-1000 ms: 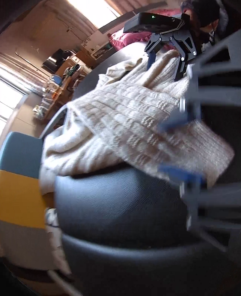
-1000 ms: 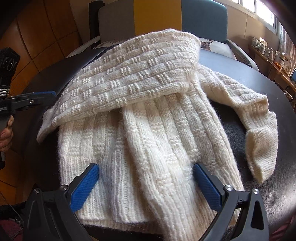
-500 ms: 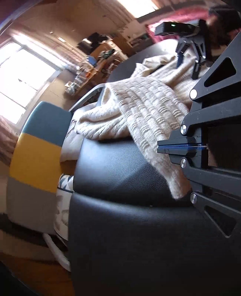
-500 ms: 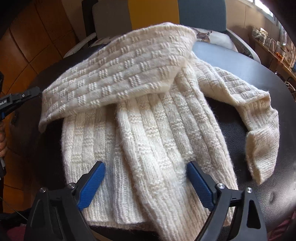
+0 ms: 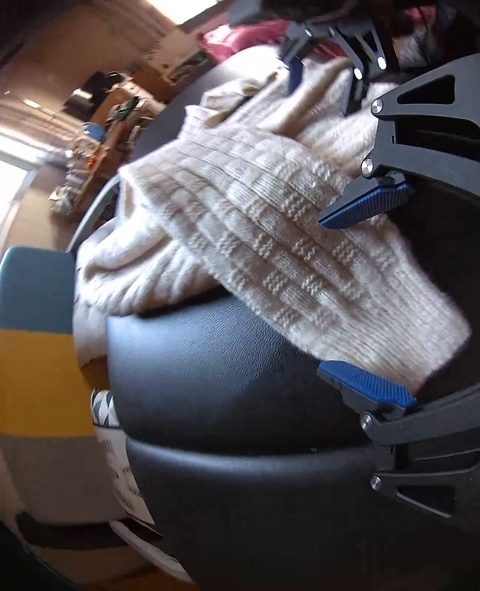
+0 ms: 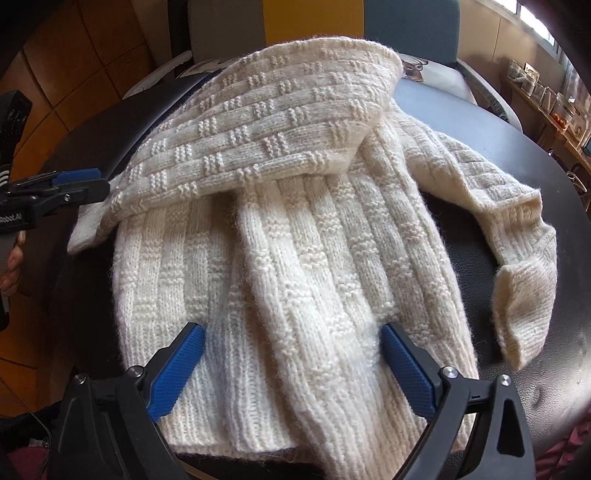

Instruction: Fold clothes

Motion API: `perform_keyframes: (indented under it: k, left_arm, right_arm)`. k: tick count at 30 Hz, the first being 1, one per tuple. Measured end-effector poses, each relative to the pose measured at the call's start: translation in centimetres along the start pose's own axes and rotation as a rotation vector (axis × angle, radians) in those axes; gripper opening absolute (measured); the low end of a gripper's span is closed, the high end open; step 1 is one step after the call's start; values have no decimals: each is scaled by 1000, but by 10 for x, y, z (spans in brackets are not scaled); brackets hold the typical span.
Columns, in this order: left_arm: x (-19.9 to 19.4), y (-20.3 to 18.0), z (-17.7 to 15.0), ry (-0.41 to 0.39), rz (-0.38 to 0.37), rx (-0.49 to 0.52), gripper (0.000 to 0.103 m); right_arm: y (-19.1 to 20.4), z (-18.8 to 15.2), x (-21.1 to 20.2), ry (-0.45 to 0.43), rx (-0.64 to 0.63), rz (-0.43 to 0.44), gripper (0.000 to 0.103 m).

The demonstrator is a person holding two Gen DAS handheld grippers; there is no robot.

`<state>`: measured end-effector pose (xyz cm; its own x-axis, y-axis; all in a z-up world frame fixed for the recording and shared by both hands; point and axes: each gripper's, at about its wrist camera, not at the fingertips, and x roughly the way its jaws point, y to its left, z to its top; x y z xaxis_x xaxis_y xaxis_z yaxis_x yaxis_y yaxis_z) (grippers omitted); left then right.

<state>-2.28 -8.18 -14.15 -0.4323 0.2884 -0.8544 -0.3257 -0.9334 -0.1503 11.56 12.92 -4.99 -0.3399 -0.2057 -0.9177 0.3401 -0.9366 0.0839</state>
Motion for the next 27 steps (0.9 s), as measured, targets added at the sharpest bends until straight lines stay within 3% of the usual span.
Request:
perform_keyframes:
  k: [1,2,3,4,7,11,14,16,17,22,27]
  left_arm:
    - [-1,3,-1,-10,-4,-15,66]
    - [-1,6,-2,-19,-8,-29,45]
    - [-2,8,-4,-29,-12,-44,28]
    - [-3,11,-5,-39,-16,-59,12]
    - [-5,20,-8,-68,-29,-103,12]
    - [-25,43,-11,-130,-86,-237,12]
    - [-48,59,-16,-193,-105,-314,12]
    - [-63,68,-19,-234,-110,-352,12]
    - [-71,73,-21,-254,-112,-372,11]
    - [-103,101,-37,-332,-76,-454,11]
    - [-129,137,-53,-357,-16,-528,11]
  right_arm:
    - [-4,11,-2,2,-1,5,97]
    - [-9,20,-9,-6,-6,11,93]
    - [-9,20,-17,-25,-11,21,81]
    - [-8,21,-25,-45,-15,31,78]
    - [-5,27,-44,-101,-40,32,77]
    - [2,37,-43,-108,-75,32,66]
    - [6,54,10,-86,-76,44,62]
    - [-13,40,71,-58,-60,56,62]
    - [-12,41,78,-39,-57,49,62]
    - [-2,43,89,1,-73,7,64]
    - [13,31,81,19,-74,-32,64]
